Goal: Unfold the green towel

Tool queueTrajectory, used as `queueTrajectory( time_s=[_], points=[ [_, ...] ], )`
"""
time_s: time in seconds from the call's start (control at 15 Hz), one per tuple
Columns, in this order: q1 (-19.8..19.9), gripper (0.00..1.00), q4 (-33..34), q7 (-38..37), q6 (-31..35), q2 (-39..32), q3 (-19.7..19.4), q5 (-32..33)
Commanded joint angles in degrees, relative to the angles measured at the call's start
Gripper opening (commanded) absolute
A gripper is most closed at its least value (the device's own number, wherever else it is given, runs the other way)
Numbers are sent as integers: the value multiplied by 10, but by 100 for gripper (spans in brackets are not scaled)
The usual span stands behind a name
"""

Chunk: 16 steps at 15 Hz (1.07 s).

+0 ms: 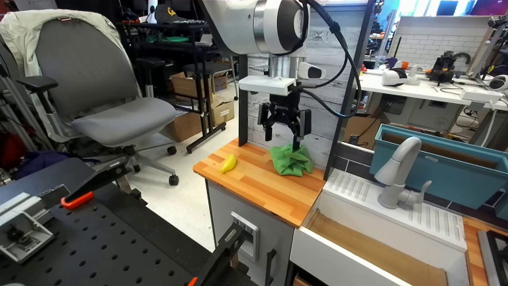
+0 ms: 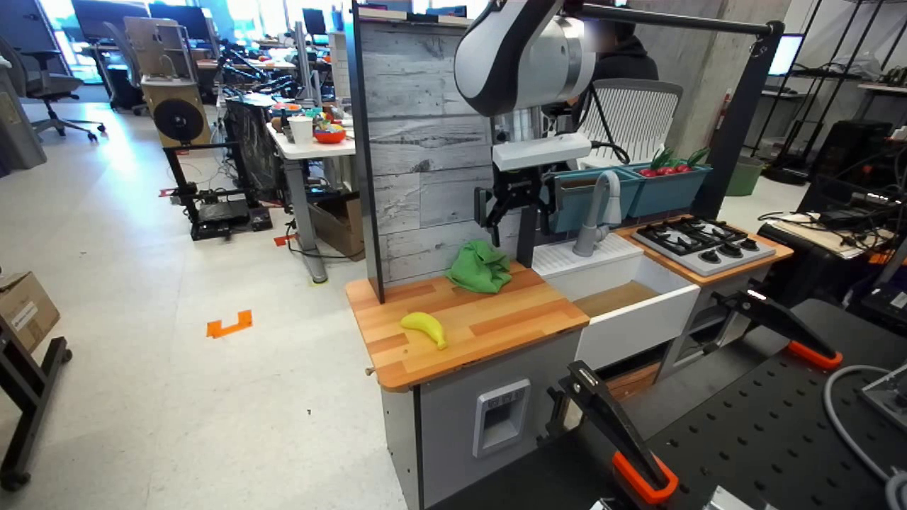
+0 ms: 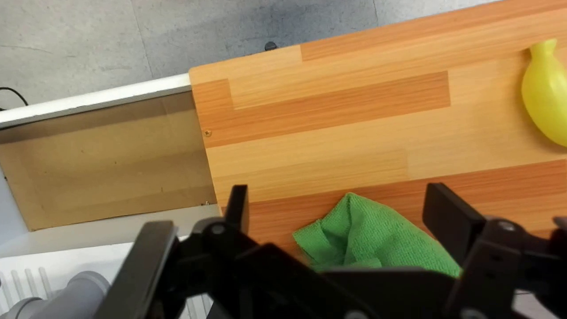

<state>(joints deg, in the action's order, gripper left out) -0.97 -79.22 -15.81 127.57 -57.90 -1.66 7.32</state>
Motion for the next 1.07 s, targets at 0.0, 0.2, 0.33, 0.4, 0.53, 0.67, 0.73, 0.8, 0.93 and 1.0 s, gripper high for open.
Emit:
queueTrajectory(
  time_s=[0.0, 0.2, 0.33, 0.4, 0.53, 0.67, 0.73, 0.8, 0.93, 1.0],
  points=[
    [-13, 100, 95, -13, -20, -66, -16, -22],
    [-13, 100, 147, -28, -25, -102, -20, -27],
    [-14, 100, 178, -37, -27, -124, -23, -31],
    [-15, 100, 193, -41, -30, -133, -25, -32],
    [-16, 100, 224, -49, -40, -153, -28, -33],
    [-17, 100, 254, -57, -58, -171, -31, -31],
    [-17, 100, 271, -61, -68, -181, -32, -31],
    [-17, 100, 287, -65, -77, -190, -34, -30],
    [-18, 100, 318, -74, -97, -208, -36, -30],
    [-18, 100, 334, -80, -104, -217, -37, -30]
  ],
)
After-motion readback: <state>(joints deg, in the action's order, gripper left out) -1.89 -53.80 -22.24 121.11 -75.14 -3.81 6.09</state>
